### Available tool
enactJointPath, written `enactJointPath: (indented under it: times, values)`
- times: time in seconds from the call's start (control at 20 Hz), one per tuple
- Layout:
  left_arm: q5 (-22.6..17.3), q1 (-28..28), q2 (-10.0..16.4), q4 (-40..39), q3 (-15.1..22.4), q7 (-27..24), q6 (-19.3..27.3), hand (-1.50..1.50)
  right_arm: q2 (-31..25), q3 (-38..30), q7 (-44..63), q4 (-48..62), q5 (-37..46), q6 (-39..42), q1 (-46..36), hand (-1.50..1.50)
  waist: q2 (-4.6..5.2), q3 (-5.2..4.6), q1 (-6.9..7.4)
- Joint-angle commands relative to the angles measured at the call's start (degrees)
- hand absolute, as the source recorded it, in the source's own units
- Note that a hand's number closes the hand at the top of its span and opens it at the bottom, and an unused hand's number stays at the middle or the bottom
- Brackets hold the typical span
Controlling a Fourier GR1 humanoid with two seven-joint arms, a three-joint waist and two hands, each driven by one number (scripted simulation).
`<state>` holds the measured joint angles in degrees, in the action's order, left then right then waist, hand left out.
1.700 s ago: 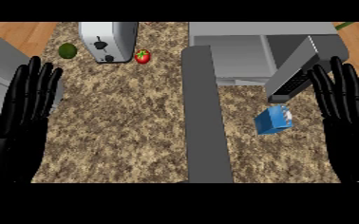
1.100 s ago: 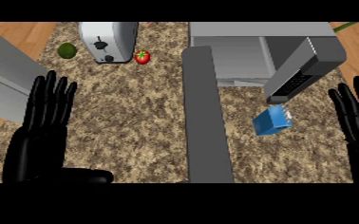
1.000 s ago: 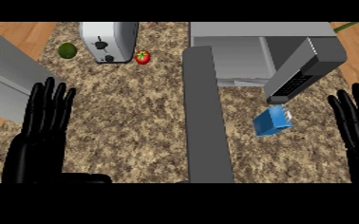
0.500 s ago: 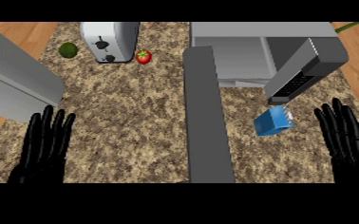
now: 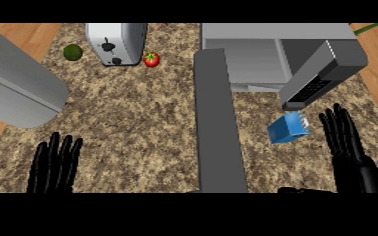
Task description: Pick up the milk, place it into the microwave and close the microwave
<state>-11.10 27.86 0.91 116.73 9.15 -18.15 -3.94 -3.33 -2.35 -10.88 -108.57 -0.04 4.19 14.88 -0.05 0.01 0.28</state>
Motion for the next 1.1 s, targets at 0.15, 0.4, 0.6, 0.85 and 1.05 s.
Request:
enactJointPath:
  times: [0.15, 0.4, 0.6, 0.85, 1.05]
  values:
    - [0.2, 8.6, 0.7, 1.9, 1.4, -5.9, -2.9, -1.50, 3.2, 1.5, -3.6, 8.7, 5.2, -8.6, -3.7, -1.50, -0.02, -0.01, 0.23]
    - [-0.9, 4.2, 1.1, -3.1, -1.0, -6.1, -3.2, -1.50, 0.5, -7.7, -14.6, 21.8, 0.6, -4.8, -4.5, -1.50, 0.05, 0.01, -0.05]
    - [-0.7, 7.1, 0.9, 2.2, 1.0, -4.3, -2.1, -1.50, 0.6, -7.5, -16.6, 31.3, 3.6, -7.4, -11.8, -1.50, 0.04, 0.01, 0.17]
    - [0.0, 11.4, 1.3, -1.8, 1.5, -11.3, -4.9, -1.50, -4.2, -12.7, -27.0, 44.7, 0.9, -3.0, -13.6, -1.50, 0.07, 0.04, 0.42]
    - [-1.8, 5.3, 1.1, -1.4, -0.2, -6.7, -3.1, -1.50, -4.0, -12.9, -33.5, 52.0, 1.5, -3.4, -16.0, -1.50, 0.09, 0.03, 0.05]
